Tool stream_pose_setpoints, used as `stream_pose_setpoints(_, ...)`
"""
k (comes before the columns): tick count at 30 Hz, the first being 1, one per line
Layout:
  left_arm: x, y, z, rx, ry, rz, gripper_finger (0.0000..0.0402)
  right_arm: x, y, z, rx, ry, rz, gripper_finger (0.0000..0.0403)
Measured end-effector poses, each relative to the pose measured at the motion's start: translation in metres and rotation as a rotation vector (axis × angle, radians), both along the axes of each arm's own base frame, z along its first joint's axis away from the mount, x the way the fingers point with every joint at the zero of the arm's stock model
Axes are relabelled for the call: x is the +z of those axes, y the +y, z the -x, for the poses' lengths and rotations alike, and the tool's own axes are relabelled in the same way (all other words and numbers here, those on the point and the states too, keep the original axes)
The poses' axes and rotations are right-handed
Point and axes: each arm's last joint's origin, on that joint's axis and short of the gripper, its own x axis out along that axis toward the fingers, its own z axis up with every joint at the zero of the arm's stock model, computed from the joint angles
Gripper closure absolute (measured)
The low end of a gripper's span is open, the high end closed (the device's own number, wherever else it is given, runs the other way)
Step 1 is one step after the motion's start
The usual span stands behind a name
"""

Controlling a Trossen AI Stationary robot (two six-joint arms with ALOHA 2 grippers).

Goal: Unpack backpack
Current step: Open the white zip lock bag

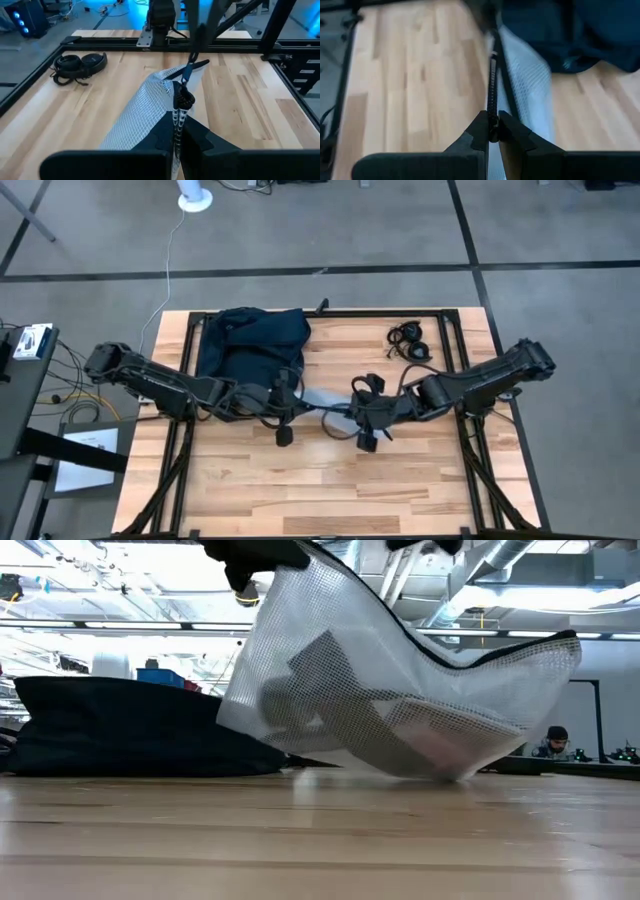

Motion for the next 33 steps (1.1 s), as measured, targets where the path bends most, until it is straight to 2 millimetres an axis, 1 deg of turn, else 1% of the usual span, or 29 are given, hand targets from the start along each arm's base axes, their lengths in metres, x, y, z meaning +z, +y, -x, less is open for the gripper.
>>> stream_pose_setpoints(4,0.007,0.000,0.001,-0.026,-0.042,0.012,0.0402,0.001,0.005,0.010,0.007,0.037,-0.011,0.0389)
stream_pose_setpoints(8,0.013,-0.001,0.001,-0.063,-0.091,0.023,0.0401,-0.001,0.008,0.015,-0.007,0.070,-0.020,0.0389)
stream_pose_setpoints(18,0.013,0.001,0.006,-0.054,-0.059,0.015,0.0401,0.001,0.013,0.043,-0.063,0.177,-0.051,0.0389)
stream_pose_setpoints(24,0.018,0.003,0.012,-0.030,-0.058,0.012,0.0402,0.000,0.012,0.063,-0.138,0.279,-0.062,0.0389)
stream_pose_setpoints(28,0.017,0.007,0.015,0.019,-0.034,-0.004,0.0401,0.004,0.014,0.076,-0.168,0.298,-0.084,0.0389)
stream_pose_setpoints(33,0.011,0.015,0.016,0.059,0.031,0.002,0.0402,0.013,0.017,0.092,-0.189,0.272,-0.128,0.0389)
